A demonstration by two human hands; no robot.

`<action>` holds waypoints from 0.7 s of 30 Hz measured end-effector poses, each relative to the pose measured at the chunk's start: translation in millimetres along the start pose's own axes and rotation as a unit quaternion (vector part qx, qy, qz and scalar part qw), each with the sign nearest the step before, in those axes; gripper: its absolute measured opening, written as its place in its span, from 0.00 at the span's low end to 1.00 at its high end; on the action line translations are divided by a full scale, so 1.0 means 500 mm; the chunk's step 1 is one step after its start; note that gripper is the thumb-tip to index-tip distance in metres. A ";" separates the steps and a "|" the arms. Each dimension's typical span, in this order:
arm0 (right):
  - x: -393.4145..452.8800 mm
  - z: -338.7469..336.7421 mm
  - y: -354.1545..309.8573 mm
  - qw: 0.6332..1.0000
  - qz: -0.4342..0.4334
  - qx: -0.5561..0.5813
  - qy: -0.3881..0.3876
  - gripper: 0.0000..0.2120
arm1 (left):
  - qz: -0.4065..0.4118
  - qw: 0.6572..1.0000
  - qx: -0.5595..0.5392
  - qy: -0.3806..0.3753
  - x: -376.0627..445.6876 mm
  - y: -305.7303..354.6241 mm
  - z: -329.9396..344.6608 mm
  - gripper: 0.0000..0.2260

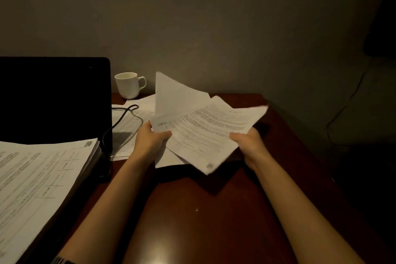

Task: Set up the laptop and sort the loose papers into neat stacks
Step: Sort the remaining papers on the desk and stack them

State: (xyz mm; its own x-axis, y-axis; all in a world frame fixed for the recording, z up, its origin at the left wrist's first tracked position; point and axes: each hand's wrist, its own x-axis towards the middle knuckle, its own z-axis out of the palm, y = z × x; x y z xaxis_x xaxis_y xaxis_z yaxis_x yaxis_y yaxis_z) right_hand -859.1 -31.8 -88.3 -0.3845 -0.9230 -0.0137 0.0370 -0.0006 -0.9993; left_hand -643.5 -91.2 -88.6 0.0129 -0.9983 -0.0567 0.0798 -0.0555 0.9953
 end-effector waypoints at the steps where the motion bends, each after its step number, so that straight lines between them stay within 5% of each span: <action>1: 0.000 0.004 0.006 0.999 0.004 -0.044 0.019 0.17 | -0.007 1.000 0.023 -0.002 -0.003 0.004 -0.001 0.14; 3: 0.006 -0.003 0.008 0.995 0.025 -0.084 0.054 0.14 | -0.035 0.995 0.095 0.001 -0.007 0.012 -0.004 0.03; 9: 0.012 -0.060 -0.007 0.992 0.058 -0.083 0.077 0.10 | -0.137 0.987 0.082 -0.035 -0.006 0.012 -0.004 0.17; 11: 0.012 -0.057 0.002 0.989 0.036 -0.109 0.092 0.03 | -0.092 0.983 0.143 -0.061 -0.012 0.006 0.001 0.14; 16: 0.009 -0.043 0.015 0.974 -0.032 -0.191 0.117 0.05 | 0.029 0.979 0.181 -0.091 -0.038 -0.026 0.035 0.14; 21: 0.008 -0.041 0.011 0.962 -0.055 -0.224 0.142 0.10 | 0.086 0.987 0.101 -0.094 -0.048 -0.007 0.037 0.16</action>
State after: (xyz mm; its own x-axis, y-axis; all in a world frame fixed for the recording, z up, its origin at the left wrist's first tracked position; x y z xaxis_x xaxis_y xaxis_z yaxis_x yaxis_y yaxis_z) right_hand -879.6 -27.7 -94.3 -0.6023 -0.7843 0.1488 -0.3964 0.1321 -0.9085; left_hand -662.8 -67.4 -89.4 -0.1772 -0.9780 0.1104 -0.1086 0.1309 0.9854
